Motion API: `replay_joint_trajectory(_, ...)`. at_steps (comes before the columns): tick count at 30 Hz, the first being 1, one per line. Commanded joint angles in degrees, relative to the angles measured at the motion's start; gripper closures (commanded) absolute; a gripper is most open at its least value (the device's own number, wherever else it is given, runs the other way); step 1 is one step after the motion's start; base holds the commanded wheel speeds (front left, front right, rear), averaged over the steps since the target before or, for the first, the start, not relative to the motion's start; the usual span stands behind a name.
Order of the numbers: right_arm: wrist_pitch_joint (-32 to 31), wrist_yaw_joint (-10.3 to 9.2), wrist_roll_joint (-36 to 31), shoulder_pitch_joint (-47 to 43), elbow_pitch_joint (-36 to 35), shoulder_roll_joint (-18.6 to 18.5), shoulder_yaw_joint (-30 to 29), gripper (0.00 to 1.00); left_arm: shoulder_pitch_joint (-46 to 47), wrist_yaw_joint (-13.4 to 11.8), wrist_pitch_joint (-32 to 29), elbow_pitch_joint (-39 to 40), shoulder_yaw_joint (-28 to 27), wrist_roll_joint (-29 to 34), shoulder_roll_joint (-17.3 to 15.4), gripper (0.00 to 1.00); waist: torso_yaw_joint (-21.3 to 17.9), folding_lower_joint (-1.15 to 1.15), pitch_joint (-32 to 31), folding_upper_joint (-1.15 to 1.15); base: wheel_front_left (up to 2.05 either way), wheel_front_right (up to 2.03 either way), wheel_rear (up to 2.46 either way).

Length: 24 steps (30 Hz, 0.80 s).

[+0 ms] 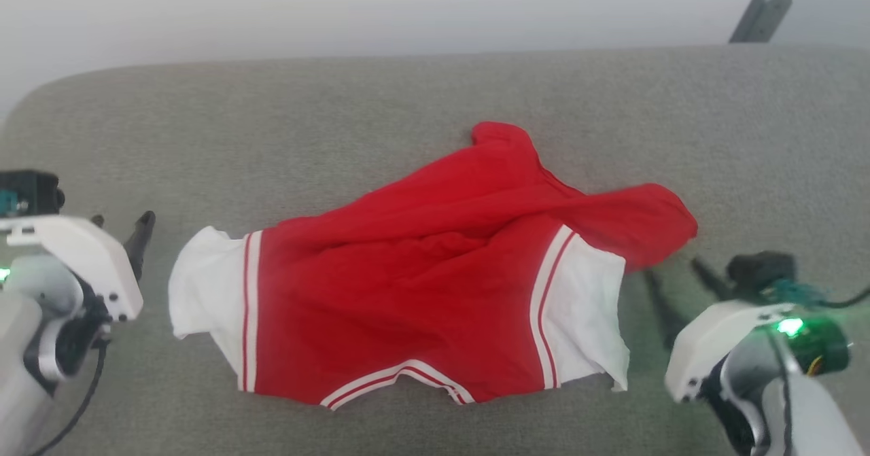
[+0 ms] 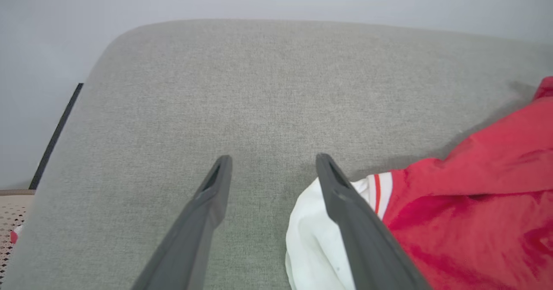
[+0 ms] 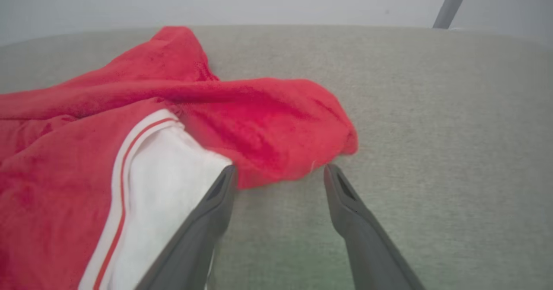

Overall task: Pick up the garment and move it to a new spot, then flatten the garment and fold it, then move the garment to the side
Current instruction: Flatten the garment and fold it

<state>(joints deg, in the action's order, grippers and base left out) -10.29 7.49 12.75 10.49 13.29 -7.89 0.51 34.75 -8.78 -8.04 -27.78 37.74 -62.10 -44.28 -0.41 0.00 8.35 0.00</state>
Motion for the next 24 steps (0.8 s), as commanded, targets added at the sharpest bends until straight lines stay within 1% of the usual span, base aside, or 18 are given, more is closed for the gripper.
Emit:
replay_joint_trajectory(1,-1.1,0.01,0.9,-0.8,-0.4,-0.6,0.6,0.00,-1.3,0.3,1.6,0.5,-0.4,1.0,-0.1,0.00,0.6,0.00,-0.6,0.00,0.00,0.00,0.00)
replay_joint_trajectory(2,-2.8,0.01,1.8,-1.2,-0.7,-0.8,1.3,0.00,-2.3,0.1,3.7,0.9,-1.3,0.2,0.0,0.00,0.9,0.00,-0.8,0.00,0.00,0.00,0.00)
replay_joint_trajectory(5,-7.9,0.01,4.2,-2.4,-1.7,-1.7,3.3,0.00,-5.2,-0.2,10.4,2.6,-2.8,0.9,-0.2,0.00,1.7,0.00,-1.4,0.00,0.00,0.00,0.00)
replay_joint_trajectory(9,-13.7,0.01,5.5,-3.2,-2.9,-2.7,3.8,0.00,-9.1,0.0,19.9,4.5,-5.0,1.9,0.2,0.00,3.1,0.00,-2.0,0.00,0.00,0.00,0.00)
replay_joint_trajectory(11,-16.5,0.02,6.0,-3.4,-2.8,-2.9,3.9,0.00,-11.0,0.4,22.4,5.7,-6.5,3.5,0.8,0.00,3.9,0.00,-2.2,0.00,0.00,0.00,0.00)
replay_joint_trajectory(13,-18.7,0.01,5.7,-3.0,-2.5,-3.2,3.8,0.00,-13.1,-0.1,23.1,6.4,-8.8,5.2,1.7,0.00,4.6,0.00,-2.3,0.00,0.00,0.00,0.00)
replay_joint_trajectory(14,-19.8,0.01,5.9,-2.8,-2.3,-3.2,3.9,0.00,-13.8,-0.1,23.3,7.5,-10.9,7.2,2.4,0.00,5.0,0.00,-2.3,0.00,0.00,0.00,0.00)
replay_joint_trajectory(15,-20.7,0.01,6.5,-2.5,-2.1,-2.9,3.8,0.00,-14.6,0.2,23.3,8.9,-13.0,9.8,3.1,0.00,5.5,0.00,-2.2,0.00,0.00,0.00,0.00)
replay_joint_trajectory(18,-23.3,0.01,6.4,-2.0,-0.9,-3.5,3.8,0.00,-20.1,0.6,23.2,11.4,-20.7,15.7,7.4,0.00,6.8,0.00,-2.1,0.00,0.00,0.00,0.00)
replay_joint_trajectory(21,-25.2,0.02,6.2,-0.8,0.7,-3.5,4.1,0.00,-23.3,2.6,23.3,14.1,-27.8,21.1,11.5,0.00,8.1,0.00,-1.8,0.00,0.00,0.00,0.00)
replay_joint_trajectory(24,-26.3,0.02,5.9,0.2,3.2,-3.4,4.0,0.00,-27.2,5.1,23.3,15.0,-32.7,25.6,16.0,0.00,9.3,0.00,-1.7,0.00,0.00,0.00,0.00)
